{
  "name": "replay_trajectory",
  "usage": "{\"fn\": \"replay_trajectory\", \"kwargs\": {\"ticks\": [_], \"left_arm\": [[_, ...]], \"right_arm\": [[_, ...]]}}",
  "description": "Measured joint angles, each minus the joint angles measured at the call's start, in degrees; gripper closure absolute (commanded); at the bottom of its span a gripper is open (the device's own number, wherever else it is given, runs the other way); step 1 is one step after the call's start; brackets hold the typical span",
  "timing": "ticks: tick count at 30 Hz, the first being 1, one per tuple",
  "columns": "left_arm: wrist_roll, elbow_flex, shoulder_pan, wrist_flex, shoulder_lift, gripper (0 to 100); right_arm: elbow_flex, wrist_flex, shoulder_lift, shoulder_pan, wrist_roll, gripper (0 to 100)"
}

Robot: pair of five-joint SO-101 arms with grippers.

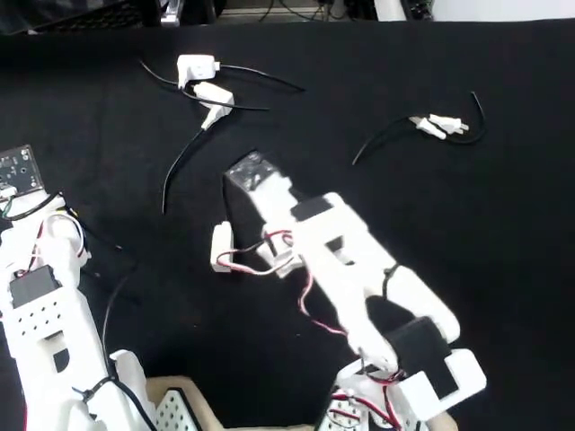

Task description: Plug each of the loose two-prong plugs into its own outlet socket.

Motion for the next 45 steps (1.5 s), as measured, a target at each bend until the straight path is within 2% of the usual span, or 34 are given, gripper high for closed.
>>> {"fn": "replay_trajectory", "kwargs": {"ticks": [3, 6, 10, 13, 20, 25, 34, 38, 45], "left_arm": [[0.0, 0.0, 0.0, 0.0, 0.0, 97], [0.0, 0.0, 0.0, 0.0, 0.0, 97], [0.0, 0.0, 0.0, 0.0, 0.0, 97], [0.0, 0.0, 0.0, 0.0, 0.0, 97], [0.0, 0.0, 0.0, 0.0, 0.0, 97], [0.0, 0.0, 0.1, 0.0, 0.0, 97], [0.0, 0.0, 0.0, 0.0, 0.0, 97], [0.0, 0.0, 0.0, 0.0, 0.0, 97], [0.0, 0.0, 0.0, 0.0, 0.0, 97]], "right_arm": [[-1.8, 1.2, -2.5, -2.0, 0.0, 85.3], [-3.8, 1.2, -6.4, -8.6, 0.0, 85.3], [-4.0, -3.0, -7.5, -17.3, 0.1, 85.3], [-3.8, -7.7, -5.3, -18.9, 0.1, 85.3], [-6.7, -10.7, 5.5, -18.7, 0.1, 85.4], [-9.3, -3.6, 6.2, -17.5, 0.1, 85.5], [-5.3, 6.6, 7.4, -7.8, 1.5, 85.4], [-5.0, 6.8, 7.3, -6.9, 3.7, 85.4], [-5.1, 5.1, 7.2, -7.0, 2.6, 85.3]]}}
